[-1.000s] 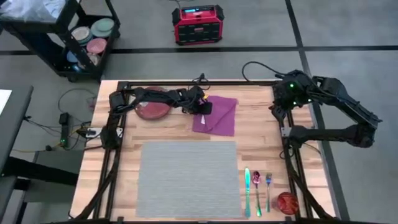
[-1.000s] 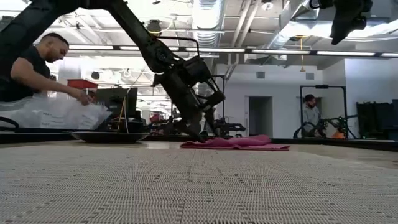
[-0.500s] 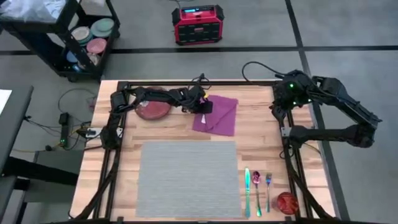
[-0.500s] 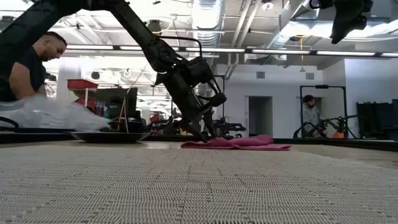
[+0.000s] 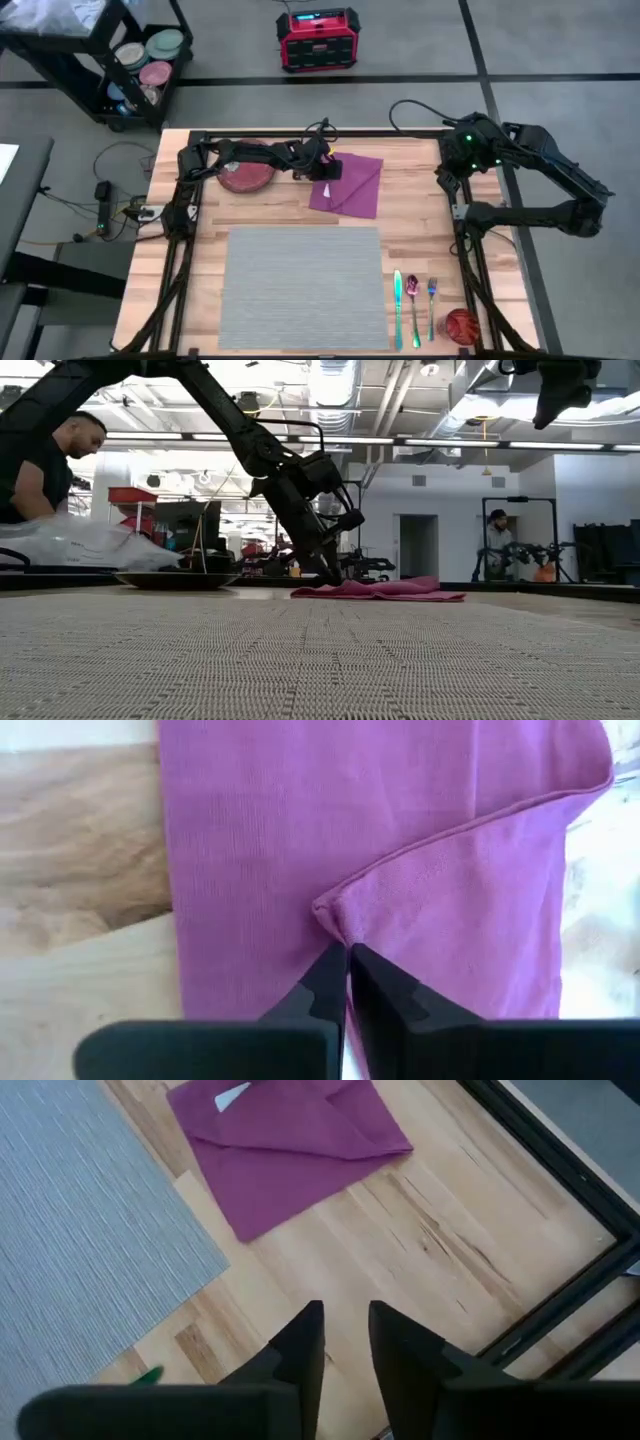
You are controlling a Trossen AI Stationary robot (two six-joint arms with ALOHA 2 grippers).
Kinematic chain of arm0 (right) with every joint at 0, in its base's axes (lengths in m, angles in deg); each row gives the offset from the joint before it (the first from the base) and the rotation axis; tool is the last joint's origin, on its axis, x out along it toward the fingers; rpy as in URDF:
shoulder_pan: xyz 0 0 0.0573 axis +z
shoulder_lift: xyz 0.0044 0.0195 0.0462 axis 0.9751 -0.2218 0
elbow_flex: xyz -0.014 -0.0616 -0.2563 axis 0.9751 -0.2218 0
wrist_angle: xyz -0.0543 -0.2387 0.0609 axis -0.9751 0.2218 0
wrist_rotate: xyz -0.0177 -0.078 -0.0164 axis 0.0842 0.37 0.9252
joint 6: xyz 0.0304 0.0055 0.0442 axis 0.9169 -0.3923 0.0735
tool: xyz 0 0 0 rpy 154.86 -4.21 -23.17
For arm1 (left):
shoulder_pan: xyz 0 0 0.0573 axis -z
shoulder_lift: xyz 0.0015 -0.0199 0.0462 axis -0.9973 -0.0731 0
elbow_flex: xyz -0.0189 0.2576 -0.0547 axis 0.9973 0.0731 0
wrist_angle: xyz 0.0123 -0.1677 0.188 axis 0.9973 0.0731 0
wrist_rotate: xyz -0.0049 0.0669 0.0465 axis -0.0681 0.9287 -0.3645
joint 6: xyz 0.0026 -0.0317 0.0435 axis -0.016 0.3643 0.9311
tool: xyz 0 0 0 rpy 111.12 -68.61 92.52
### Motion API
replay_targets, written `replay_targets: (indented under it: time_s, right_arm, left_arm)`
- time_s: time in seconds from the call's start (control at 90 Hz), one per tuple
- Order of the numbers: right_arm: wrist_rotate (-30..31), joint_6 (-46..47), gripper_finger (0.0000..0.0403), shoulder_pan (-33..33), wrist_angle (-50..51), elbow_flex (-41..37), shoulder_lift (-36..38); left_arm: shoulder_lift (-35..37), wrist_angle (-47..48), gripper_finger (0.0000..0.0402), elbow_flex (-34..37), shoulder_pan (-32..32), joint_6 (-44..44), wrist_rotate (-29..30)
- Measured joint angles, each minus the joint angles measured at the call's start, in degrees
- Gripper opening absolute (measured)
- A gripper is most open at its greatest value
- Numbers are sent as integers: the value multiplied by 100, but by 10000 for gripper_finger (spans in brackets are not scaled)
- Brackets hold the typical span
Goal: Set table place
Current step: Fold the pink table towel
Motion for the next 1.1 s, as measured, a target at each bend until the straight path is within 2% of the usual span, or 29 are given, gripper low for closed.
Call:
replay_targets:
  time_s: [0.233, 0.589, 0.889, 0.978, 1.1]
  right_arm:
    - [0, 0, 56, 1, 23, 0, 0]
    - [0, -2, 55, 0, 153, 0, 0]
    - [-104, -4, 55, 0, 155, 0, 2]
    - [-124, -5, 55, 2, 158, 0, 0]
    - [-149, -7, 55, 2, 160, 0, 2]
  left_arm:
    - [38, -148, 0, -140, 166, -148, -425]
    - [40, -208, 0, -873, 642, -70, -422]
    - [-88, -411, 0, -923, 1276, -72, -463]
    - [-240, -504, 0, -916, 1408, -141, -716]
    - [-545, -1180, 0, -916, 1550, -417, -1250]
